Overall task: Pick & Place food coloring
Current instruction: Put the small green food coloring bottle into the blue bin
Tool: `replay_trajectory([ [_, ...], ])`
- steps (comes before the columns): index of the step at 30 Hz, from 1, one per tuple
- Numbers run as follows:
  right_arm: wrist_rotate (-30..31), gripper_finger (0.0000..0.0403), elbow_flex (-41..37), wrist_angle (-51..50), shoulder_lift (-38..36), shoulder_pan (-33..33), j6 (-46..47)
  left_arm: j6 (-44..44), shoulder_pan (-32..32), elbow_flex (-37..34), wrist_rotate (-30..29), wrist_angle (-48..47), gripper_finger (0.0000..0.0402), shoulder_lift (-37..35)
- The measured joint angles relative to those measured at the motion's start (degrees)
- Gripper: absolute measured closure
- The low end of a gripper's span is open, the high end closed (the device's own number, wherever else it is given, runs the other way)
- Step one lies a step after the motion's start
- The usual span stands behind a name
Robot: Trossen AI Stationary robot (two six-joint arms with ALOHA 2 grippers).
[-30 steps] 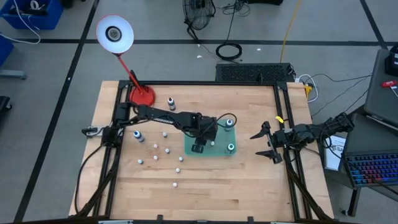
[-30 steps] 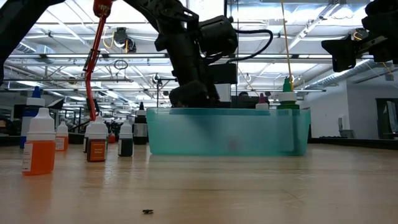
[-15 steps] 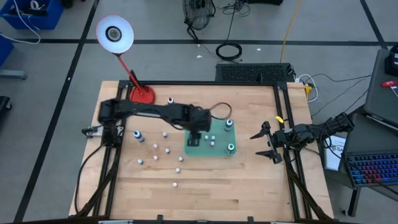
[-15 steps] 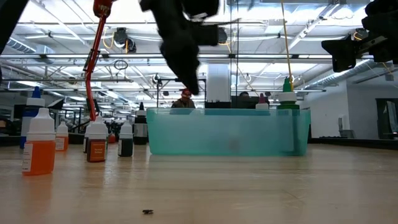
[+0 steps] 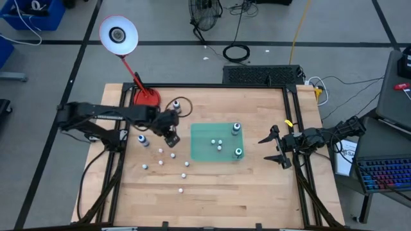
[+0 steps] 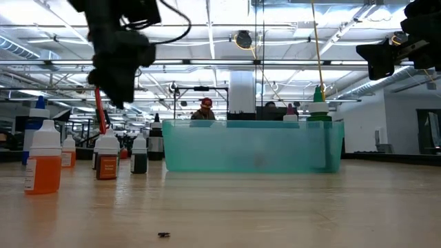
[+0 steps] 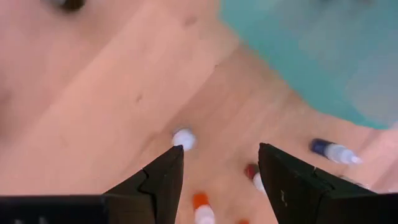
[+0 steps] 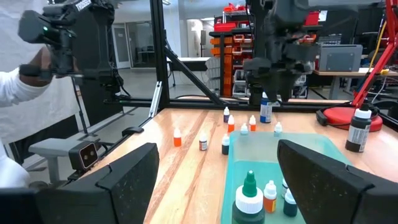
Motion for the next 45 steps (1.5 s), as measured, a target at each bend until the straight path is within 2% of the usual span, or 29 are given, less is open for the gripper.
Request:
replay_trajectory([
  [4, 0.0, 0.0088, 0.01, 0.01, 0.0, 0.0, 0.0, -2.01, 0.12, -2.93, -2.44, 2.8, 0.0192, -0.18],
  [10, 0.0, 0.0089, 0.0, 0.0, 0.0, 0.0, 0.0, -1.06, 0.11, -5.33, -2.44, 8.03, 0.0192, 2.03],
  [17, 0.0, 0.0089, 0.02, 0.03, 0.0, 0.0, 0.0, -0.48, -0.13, -5.32, -2.48, 7.03, 0.0192, 6.42],
  [22, 0.02, 0.0088, 0.01, -0.02, 0.0, 0.0, 0.0, 1.12, -0.13, -5.31, -5.1, 4.81, 0.0192, 9.4],
  [31, 0.0, 0.0088, 0.0, -0.08, 0.02, 0.0, 0.0, 2.58, -0.13, -5.31, -4.89, 5.76, 0.0192, 13.95],
  [36, 0.0, 0.0089, 0.01, -0.04, 0.02, 0.01, 0.0, 3.44, -0.13, -5.31, -2.97, 5.51, 0.0192, 15.63],
  [45, 0.01, 0.0089, 0.01, -0.03, 0.02, 0.0, 0.0, 4.96, -0.13, -5.31, -3.94, 5.67, 0.0192, 16.03],
])
